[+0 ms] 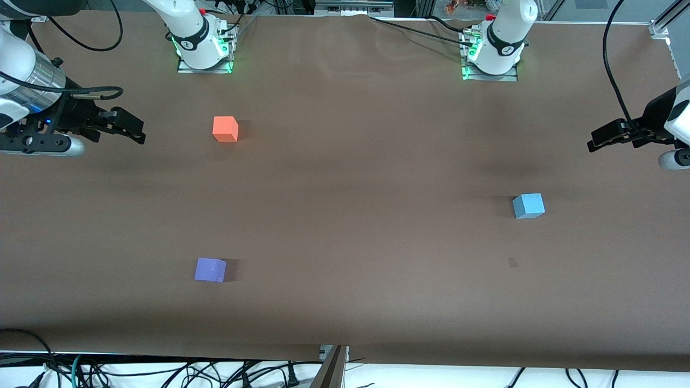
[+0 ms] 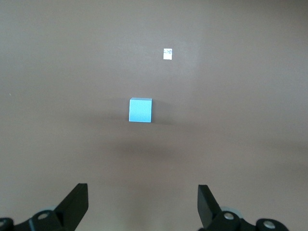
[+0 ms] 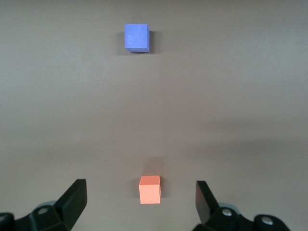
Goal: Place blue block between orange and purple blocks
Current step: 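Reach the left gripper down to the light-blue cube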
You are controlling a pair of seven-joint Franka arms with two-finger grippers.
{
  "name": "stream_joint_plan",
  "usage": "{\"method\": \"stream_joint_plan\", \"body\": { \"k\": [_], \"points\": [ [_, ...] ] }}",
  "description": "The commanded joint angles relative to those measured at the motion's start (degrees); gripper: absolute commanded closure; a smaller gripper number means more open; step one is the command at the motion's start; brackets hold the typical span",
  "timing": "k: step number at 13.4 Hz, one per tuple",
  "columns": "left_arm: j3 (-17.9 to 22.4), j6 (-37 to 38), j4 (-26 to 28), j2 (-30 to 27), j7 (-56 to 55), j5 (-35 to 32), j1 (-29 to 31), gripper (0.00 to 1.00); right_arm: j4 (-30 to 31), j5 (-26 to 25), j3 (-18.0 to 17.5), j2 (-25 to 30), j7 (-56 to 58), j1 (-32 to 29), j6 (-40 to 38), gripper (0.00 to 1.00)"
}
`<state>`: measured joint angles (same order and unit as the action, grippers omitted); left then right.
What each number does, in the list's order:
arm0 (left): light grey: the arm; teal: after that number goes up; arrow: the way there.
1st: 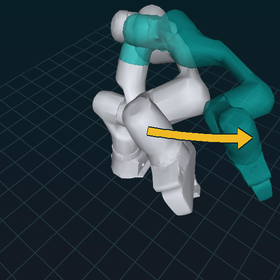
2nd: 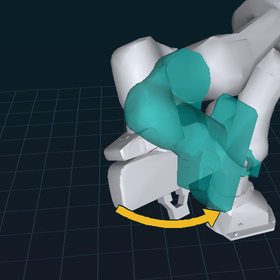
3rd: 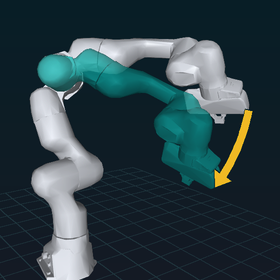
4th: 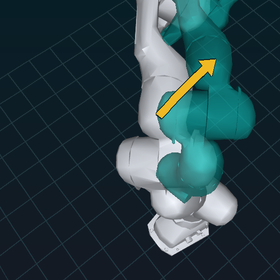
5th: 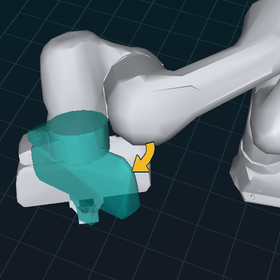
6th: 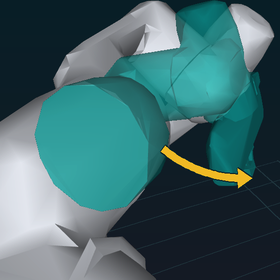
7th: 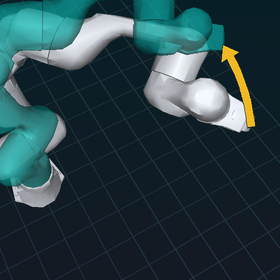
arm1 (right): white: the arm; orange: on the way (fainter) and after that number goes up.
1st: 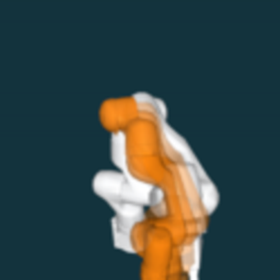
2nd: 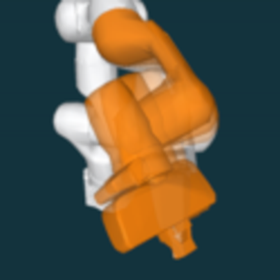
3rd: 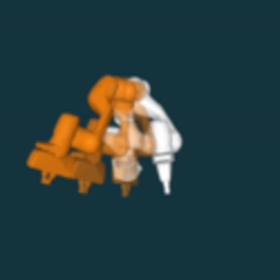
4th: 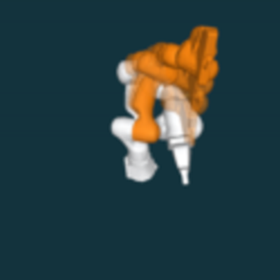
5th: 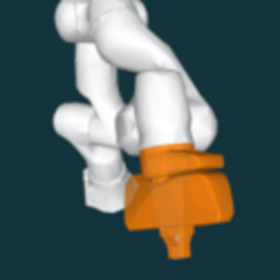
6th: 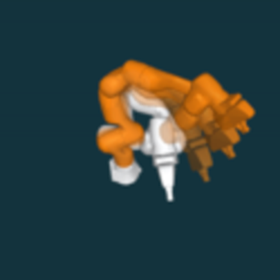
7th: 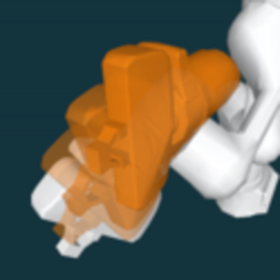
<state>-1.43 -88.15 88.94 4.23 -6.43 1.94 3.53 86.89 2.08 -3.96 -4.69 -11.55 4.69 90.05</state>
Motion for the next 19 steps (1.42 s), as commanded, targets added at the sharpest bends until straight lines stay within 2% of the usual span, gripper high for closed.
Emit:
{"method": "stream_joint_plan", "body": {
  "k": [1, 7, 9, 13, 19],
  "points": [
    [0.55, 0.79, -1.23, 0.43, 0.19, -0.89, -0.63, 0.0, 0.12, 0.29, 0.71, 0.3, -0.23, 0.76, 0.65, 0.0],
    [0.55, 0.61, -0.88, 1.65, 0.1, -0.98, -0.28, 0.0, 0.12, 0.29, 0.71, 0.3, -0.23, 0.76, 1.09, 0.0],
    [0.55, 0.35, -0.18, 4.72, -0.07, -0.89, -0.28, 0.0, 0.12, 0.29, 0.71, 0.3, -0.14, 0.76, 1.09, 0.0],
    [0.64, -7.89, 5.96, 8.68, -0.07, -1.07, -0.28, 0.0, 0.12, 0.29, 0.71, 0.3, -0.14, 0.76, 1.09, 0.0],
    [1.6, -29.86, 17.12, 17.64, 8.53, -0.54, 1.83, 0.0, 0.12, 0.29, 0.71, 0.21, -0.14, 0.76, 1.09, 0.0]
  ]
}}
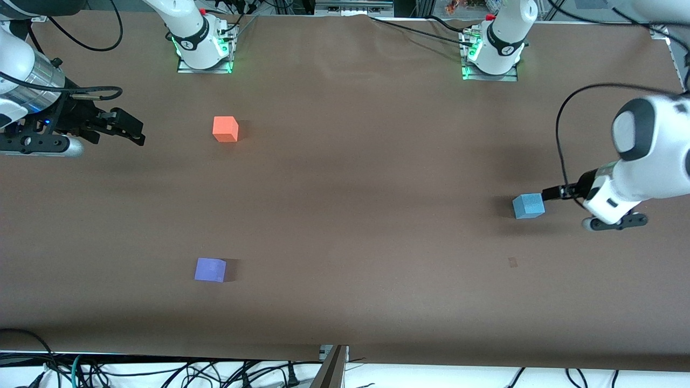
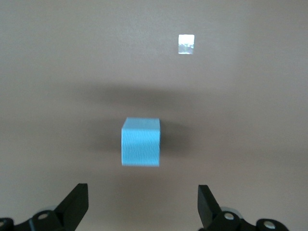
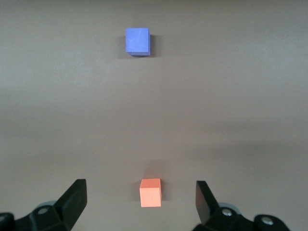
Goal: Place blue block between orange and purple blocks
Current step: 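Reach the left gripper down to the light-blue cube, then close the left gripper on the light-blue cube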
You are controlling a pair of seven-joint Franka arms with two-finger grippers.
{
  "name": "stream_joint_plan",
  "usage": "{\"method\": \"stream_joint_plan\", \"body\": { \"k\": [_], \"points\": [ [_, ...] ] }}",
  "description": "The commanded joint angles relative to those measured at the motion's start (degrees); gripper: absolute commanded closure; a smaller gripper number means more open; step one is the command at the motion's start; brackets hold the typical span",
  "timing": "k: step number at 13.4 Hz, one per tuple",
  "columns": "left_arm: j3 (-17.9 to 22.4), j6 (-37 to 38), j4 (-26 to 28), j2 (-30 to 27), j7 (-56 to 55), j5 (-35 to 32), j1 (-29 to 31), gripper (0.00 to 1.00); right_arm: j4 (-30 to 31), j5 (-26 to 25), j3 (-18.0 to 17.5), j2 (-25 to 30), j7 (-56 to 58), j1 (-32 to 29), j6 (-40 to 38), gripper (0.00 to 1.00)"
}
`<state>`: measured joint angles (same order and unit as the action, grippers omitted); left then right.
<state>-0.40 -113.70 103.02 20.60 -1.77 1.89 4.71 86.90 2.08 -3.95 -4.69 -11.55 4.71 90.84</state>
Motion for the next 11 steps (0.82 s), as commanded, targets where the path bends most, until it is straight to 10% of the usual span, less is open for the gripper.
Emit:
{"method": "stream_joint_plan", "body": {
  "k": [1, 11],
  "points": [
    [0.57, -5.46, 4.37, 2.24, 4.75, -0.48, 0.65, 0.0, 0.12, 0.29, 0.7, 0.3, -0.14, 0.74, 0.3, 0.0],
    [1.1, -19.0, 15.8, 3.13, 7.3, 2.67, 0.21, 0.0, 0.12, 0.29, 0.7, 0.3, -0.14, 0.74, 0.21, 0.0]
  ]
}}
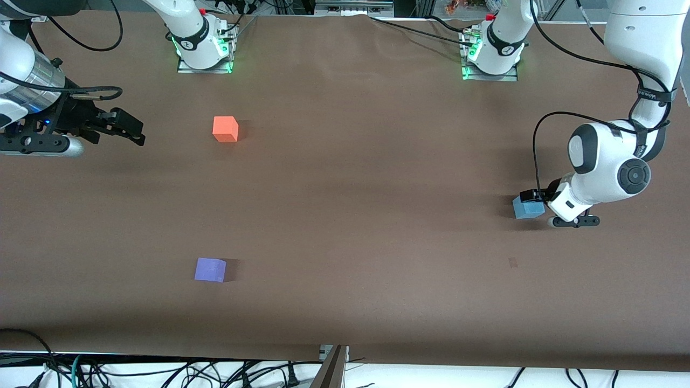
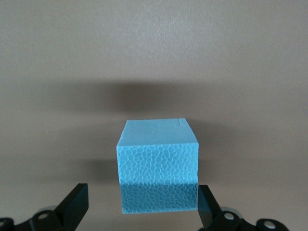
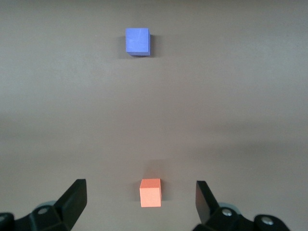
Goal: Place blue block between orange and purple blocks
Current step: 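Close the left gripper on the light-blue cube, then carry the light-blue cube with the left gripper toward the table middle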
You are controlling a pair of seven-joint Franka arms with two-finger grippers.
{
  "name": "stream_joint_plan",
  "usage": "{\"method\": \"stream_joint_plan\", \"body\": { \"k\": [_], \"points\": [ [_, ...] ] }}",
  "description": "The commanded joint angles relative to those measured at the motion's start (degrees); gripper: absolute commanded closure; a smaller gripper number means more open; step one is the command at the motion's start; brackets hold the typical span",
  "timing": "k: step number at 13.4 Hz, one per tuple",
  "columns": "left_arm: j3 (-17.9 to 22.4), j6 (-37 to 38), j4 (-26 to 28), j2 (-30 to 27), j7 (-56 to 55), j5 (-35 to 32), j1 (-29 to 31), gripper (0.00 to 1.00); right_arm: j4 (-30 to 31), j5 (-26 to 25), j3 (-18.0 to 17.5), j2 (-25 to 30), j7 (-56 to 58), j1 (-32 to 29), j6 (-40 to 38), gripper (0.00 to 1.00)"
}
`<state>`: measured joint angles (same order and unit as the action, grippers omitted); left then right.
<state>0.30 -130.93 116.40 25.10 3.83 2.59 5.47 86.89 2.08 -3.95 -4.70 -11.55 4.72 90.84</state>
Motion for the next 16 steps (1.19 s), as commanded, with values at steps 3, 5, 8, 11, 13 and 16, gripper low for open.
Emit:
{"method": "stream_joint_plan", "body": {
  "k": [3, 5, 8, 11, 13, 16],
  "points": [
    [0.4, -4.24, 4.63, -1.55, 1.71, 3.39, -0.9, 0.0, 0.21, 0.29, 0.7, 0.21, -0.14, 0.73, 0.21, 0.0],
    [0.4, -4.94, 5.42, -1.55, 1.71, 3.48, -0.9, 0.0, 0.12, 0.29, 0.7, 0.3, -0.14, 0.73, 0.3, 0.0],
    [0.4, -5.91, 4.9, -1.46, 0.66, 3.83, -1.08, 0.43, 0.12, 0.29, 0.7, 0.21, -0.14, 0.73, 0.3, 0.0],
    [0.4, -5.92, 4.72, -1.46, 0.57, 7.07, -1.17, 0.78, 0.12, 0.29, 0.7, 0.3, -0.14, 0.73, 0.3, 0.0],
    [0.4, -5.13, 3.05, -1.72, 0.57, 7.17, -1.43, 0.95, 0.12, 0.29, 0.7, 0.3, -0.14, 0.73, 0.3, 0.0],
    [-2.39, -0.14, -3.25, -1.64, -3.88, 7.17, -4.94, 0.95, 0.12, 0.29, 0.7, 0.3, -0.23, 0.73, 0.3, 0.0]
  ]
}}
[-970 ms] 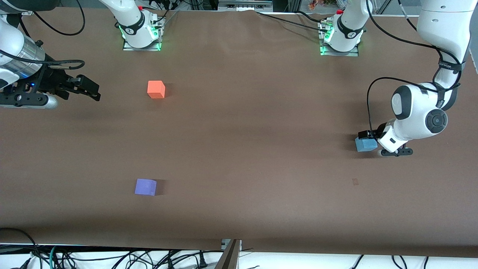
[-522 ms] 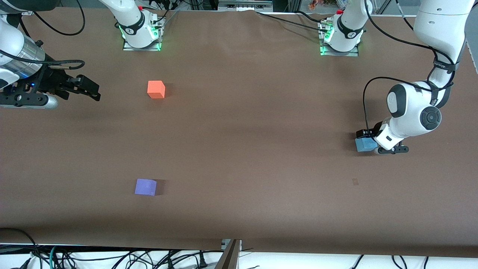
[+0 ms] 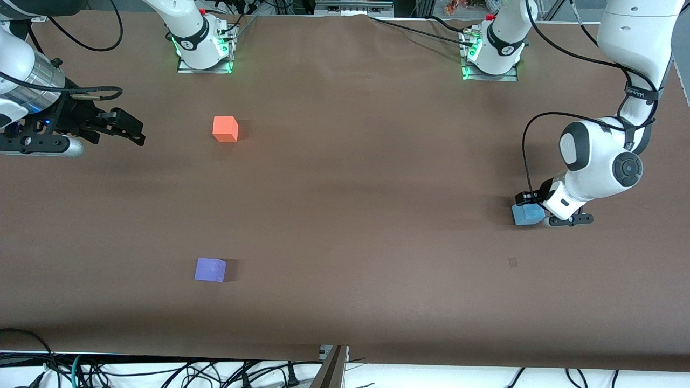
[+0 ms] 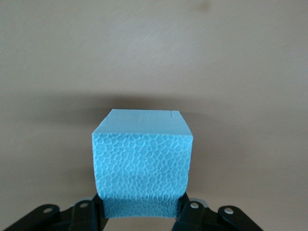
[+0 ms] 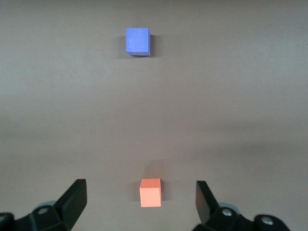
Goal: Place blue block between orange and purple blocks
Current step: 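Carry the light-blue cube with the left gripper toward the table middle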
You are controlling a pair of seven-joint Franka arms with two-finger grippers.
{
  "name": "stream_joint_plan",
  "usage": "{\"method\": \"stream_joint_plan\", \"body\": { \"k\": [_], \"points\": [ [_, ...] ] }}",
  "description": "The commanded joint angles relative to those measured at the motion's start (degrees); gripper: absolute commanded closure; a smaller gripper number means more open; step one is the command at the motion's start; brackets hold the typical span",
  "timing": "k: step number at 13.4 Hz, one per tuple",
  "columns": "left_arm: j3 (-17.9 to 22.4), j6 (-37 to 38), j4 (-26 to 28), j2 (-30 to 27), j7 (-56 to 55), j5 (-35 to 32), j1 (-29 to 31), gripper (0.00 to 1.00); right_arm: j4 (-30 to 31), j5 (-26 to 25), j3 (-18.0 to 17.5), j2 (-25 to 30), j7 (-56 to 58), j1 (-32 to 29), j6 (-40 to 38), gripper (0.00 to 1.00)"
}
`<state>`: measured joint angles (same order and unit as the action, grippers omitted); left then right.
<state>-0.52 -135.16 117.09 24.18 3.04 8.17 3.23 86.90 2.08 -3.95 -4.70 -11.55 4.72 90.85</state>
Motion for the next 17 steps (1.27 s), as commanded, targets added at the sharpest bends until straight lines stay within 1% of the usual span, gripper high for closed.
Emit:
{"method": "stream_joint_plan", "body": {
  "k": [1, 2, 3, 5, 6, 7, 8, 9, 11, 12, 14, 16, 17],
  "points": [
    [-4.29, 4.98, -5.8, -0.28, -7.92, 1.5, -2.96, 0.95, 0.12, 0.29, 0.69, 0.31, -0.23, 0.72, 0.29, 0.0],
    [-6.75, 4.99, -7.3, 0.33, -12.58, 1.24, -4.01, 0.95, 0.12, 0.29, 0.69, 0.31, -0.14, 0.72, 0.29, 0.0],
    [-7.91, 5.08, -9.66, 1.29, -17.93, 0.8, -7.15, 0.94, 0.2, 0.29, 0.69, 0.22, -0.14, 0.72, 0.29, 0.0],
    [-7.92, 5.43, -14.85, 3.4, -29.01, 0.53, -15.4, 0.91, 0.2, 0.29, 0.69, 0.22, -0.23, 0.72, 0.21, 0.0],
    [-7.74, 5.52, -18.18, 5.5, -33.06, 0.53, -19.53, 0.91, 0.2, 0.29, 0.69, 0.31, -0.14, 0.72, 0.29, 0.0],
    [-7.48, 5.52, -21.08, 7.35, -35.36, 0.53, -22.8, 0.91, 0.12, 0.29, 0.69, 0.22, -0.14, 0.72, 0.29, 0.0],
    [-7.48, 5.52, -23.46, 9.28, -36.69, 0.53, -24.57, 0.91, 0.12, 0.2, 0.69, 0.31, -0.23, 0.72, 0.29, 0.0],
    [-7.48, 5.43, -25.75, 12.17, -37.05, 0.36, -26.94, 0.89, 0.12, 0.2, 0.69, 0.31, -0.14, 0.72, 0.29, 0.0],
    [-6.61, 5.34, -30.84, 17.1, -38.89, -2.18, -32.65, 0.88, 0.12, 0.2, 0.69, 0.22, -0.14, 0.72, 0.29, 0.0],
    [-6.43, 5.34, -33.31, 19.04, -41.42, -3.06, -34.24, 0.88, 0.12, 0.2, 0.69, 0.31, -0.23, 0.72, 0.29, 0.0],
    [-6.42, 5.34, -34.3, 20.64, -44.43, -3.07, -36.79, 0.88, 0.12, 0.2, 0.69, 0.31, -0.14, 0.72, 0.3, 0.0],
    [-6.6, 5.34, -34.3, 21.25, -44.61, -3.07, -37.41, 0.86, 0.12, 0.2, 0.69, 0.31, -0.23, 0.72, 0.38, 0.0],
    [-6.6, 5.34, -34.21, 21.6, -44.61, -2.81, -38.2, 0.81, 0.12, 0.2, 0.69, 0.22, -0.14, 0.72, 0.38, 0.0]
  ]
}}
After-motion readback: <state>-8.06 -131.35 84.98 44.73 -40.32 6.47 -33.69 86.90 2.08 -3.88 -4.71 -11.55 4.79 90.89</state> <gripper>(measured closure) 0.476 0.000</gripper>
